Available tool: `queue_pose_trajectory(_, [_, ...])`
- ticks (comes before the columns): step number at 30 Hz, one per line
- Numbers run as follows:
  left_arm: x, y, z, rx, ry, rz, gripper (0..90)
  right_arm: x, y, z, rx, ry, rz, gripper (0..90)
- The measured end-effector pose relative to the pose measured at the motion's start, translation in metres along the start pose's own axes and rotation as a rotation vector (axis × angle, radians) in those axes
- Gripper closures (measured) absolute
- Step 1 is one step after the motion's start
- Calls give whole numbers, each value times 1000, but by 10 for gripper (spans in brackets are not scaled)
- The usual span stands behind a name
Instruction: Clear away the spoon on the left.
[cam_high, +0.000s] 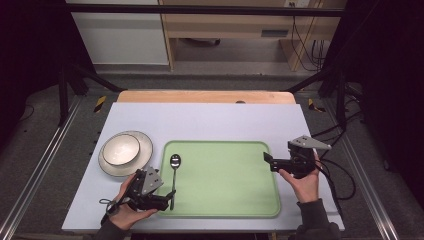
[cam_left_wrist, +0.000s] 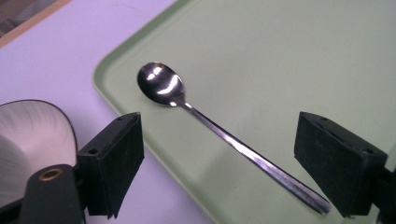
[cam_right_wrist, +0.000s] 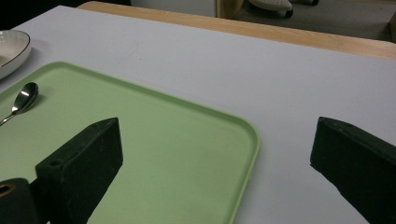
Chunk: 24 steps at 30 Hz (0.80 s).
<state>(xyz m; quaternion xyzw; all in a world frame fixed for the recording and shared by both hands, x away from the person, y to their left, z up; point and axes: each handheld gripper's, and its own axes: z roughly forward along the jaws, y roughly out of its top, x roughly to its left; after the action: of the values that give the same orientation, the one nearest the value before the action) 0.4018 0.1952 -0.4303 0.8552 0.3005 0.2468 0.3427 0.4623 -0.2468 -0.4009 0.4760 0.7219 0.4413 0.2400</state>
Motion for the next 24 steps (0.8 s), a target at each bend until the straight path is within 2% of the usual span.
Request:
queue_pose_trajectory(2, [4,-1,-3,-28,7,-36,159,0,0,0,-1,-3,3,26])
queue_pose_trajectory(6, [12,-4,-8,-69,29,-81,160,-2,0,-2,-8,-5,5,26])
queue_pose_trajectory(15, [32,-13,-20,-138,50,-193,163,-5,0,-4,-10,-17,14,26])
queue_pose_trajectory(24, [45,-22,-28,-176,80,-257,168,-8,-1,-5,-10,-26,24,25])
